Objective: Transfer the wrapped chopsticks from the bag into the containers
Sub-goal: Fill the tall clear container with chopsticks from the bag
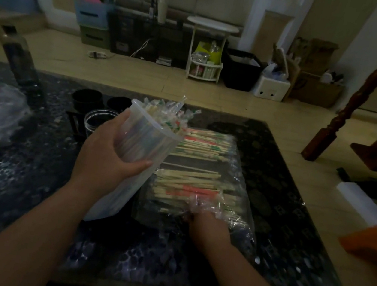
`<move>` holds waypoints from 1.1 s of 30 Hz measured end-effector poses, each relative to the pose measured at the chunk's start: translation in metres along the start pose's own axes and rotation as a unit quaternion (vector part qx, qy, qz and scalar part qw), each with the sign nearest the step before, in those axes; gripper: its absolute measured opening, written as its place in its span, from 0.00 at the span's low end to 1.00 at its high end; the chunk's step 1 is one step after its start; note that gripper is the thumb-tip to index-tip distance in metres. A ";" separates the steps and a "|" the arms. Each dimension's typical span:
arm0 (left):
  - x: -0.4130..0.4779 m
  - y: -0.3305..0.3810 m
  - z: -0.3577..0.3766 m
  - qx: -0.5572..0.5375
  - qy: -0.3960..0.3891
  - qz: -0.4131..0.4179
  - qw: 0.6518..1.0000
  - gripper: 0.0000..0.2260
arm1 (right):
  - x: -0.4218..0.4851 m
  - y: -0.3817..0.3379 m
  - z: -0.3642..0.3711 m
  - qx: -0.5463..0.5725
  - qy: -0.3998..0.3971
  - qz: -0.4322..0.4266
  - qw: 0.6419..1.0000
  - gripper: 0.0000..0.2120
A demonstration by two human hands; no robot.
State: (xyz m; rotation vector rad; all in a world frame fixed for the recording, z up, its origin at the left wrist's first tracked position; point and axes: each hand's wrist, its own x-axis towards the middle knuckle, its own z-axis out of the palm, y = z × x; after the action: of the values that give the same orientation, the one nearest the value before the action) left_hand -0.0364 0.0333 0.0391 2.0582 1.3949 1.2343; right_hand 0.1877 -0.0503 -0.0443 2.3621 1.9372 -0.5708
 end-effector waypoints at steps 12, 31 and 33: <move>-0.004 -0.005 0.000 0.030 -0.097 0.034 0.994 0.51 | 0.000 0.000 -0.007 0.011 -0.025 0.020 0.999 0.21; -0.011 -0.007 -0.004 0.090 -0.127 0.024 0.988 0.54 | -0.008 -0.001 -0.014 0.007 0.070 -0.035 0.997 0.24; -0.011 -0.008 -0.005 0.084 -0.129 0.025 0.988 0.54 | -0.013 -0.006 -0.021 0.004 0.088 -0.059 0.994 0.21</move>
State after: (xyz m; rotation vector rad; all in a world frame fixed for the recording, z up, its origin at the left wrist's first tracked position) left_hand -0.0466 0.0263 0.0319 2.2831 1.3716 0.8548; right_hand 0.1854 -0.0556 -0.0192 2.3894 2.1629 -0.3874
